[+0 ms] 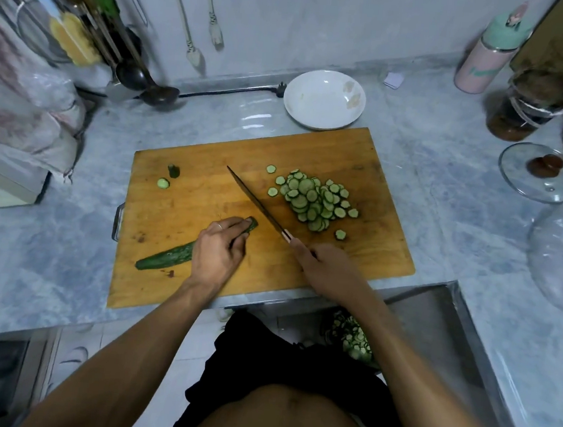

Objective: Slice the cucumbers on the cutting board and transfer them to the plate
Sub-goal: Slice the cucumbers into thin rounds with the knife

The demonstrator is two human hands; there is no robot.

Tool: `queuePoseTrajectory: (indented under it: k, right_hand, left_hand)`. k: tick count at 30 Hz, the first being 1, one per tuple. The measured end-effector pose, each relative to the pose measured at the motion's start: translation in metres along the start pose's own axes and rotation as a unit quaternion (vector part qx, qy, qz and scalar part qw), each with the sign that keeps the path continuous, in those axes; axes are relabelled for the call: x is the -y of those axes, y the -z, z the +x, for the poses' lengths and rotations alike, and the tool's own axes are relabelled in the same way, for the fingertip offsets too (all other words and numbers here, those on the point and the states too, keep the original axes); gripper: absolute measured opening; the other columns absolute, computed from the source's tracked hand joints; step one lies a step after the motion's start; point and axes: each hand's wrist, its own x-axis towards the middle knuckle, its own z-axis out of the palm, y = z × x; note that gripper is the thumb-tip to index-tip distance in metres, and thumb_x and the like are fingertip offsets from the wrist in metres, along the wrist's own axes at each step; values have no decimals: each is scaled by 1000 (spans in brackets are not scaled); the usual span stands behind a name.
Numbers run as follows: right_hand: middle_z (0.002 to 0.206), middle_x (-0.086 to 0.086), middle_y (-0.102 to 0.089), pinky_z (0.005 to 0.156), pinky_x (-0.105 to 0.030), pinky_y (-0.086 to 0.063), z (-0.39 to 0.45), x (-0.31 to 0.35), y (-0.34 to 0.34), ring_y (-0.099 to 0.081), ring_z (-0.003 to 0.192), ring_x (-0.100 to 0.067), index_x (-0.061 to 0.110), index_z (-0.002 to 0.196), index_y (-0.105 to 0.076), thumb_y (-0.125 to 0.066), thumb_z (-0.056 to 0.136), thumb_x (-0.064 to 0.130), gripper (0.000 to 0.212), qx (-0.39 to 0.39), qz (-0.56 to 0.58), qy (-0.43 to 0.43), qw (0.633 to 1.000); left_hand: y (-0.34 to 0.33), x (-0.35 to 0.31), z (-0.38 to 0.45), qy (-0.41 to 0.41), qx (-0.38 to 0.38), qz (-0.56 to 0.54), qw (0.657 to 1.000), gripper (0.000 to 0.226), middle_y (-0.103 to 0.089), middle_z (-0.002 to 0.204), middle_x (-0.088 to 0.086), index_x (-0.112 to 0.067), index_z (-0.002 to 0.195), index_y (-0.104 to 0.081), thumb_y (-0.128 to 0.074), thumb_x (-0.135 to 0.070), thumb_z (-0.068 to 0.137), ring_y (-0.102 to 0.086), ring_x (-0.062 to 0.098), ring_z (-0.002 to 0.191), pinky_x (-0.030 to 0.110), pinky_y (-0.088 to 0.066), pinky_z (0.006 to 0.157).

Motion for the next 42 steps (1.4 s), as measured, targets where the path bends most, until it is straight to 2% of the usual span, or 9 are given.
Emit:
queuePoseTrajectory:
  k: [7,14,17,21,29,33,35,40,42]
  right_hand:
    - [63,-10,-53,62,-38,-45,-6,13,-5,-54,59,-22,11,68,-54,-29,98,64,66,18,19,4,1000]
    - [70,-15,-62,69,-39,-47,-14,16,-3,-60,67,-24,-4,77,-60,-28,99,61,75,14,9,23,1000]
    - [69,-14,-62,63,-36,-44,-20,17,-1,-58,64,-20,-2,76,-57,-29,99,60,72,8,3,31,999]
    - [55,0,-45,51,-27,-30,-26,20,2,-44,50,-10,13,62,-44,-31,101,55,59,12,-2,38,999]
    - [56,4,-48,53,-27,-33,-24,24,4,-48,51,-8,15,61,-46,-28,103,55,61,47,21,5,999]
    - [52,3,-44,54,-28,-33,-15,25,3,-42,45,-7,16,58,-41,-24,102,57,63,55,24,4,998]
    - [56,0,-46,56,-30,-33,-8,28,-1,-44,52,-11,15,58,-41,-21,103,56,64,64,10,6,998]
    - [89,-20,-66,79,-35,-40,-1,34,-19,-60,92,-32,9,70,-53,-21,106,47,62,34,-26,9,999]
    - [94,-20,-68,81,-35,-40,0,32,-19,-61,95,-33,8,75,-56,-20,106,49,63,28,-25,1,999]
  left_hand:
    - [-3,5,0,-10,-1,-3,1000,21,-71,109,2,-15,109,-74,-67,-16,89,-63,23,96,31,-53,79]
    - [-7,12,-1,-23,12,21,999,22,-69,114,2,-17,114,-72,-62,-20,94,-60,25,97,32,-53,77]
    - [-9,15,-1,-30,10,29,999,23,-69,114,4,-15,114,-72,-63,-19,93,-60,25,99,32,-53,78]
    - [-11,17,-2,-38,6,31,999,23,-69,114,5,-13,113,-72,-63,-17,93,-60,26,100,34,-53,80]
    - [-14,21,-3,-46,1,26,999,25,-70,115,7,-15,115,-72,-62,-17,92,-62,26,102,37,-54,83]
    - [-16,24,-3,-39,7,18,999,28,-70,115,7,-15,116,-71,-64,-10,89,-63,26,103,38,-54,85]
    - [-16,24,-3,-39,10,17,999,30,-69,116,7,-15,116,-71,-63,-9,88,-63,26,103,39,-53,86]
    - [-11,14,-3,-35,-7,10,999,24,-70,112,9,-11,111,-73,-66,-8,88,-64,28,100,37,-54,85]
    - [-12,13,-3,-24,-11,2,1000,24,-70,113,8,-13,111,-73,-67,-9,88,-63,26,102,36,-53,86]
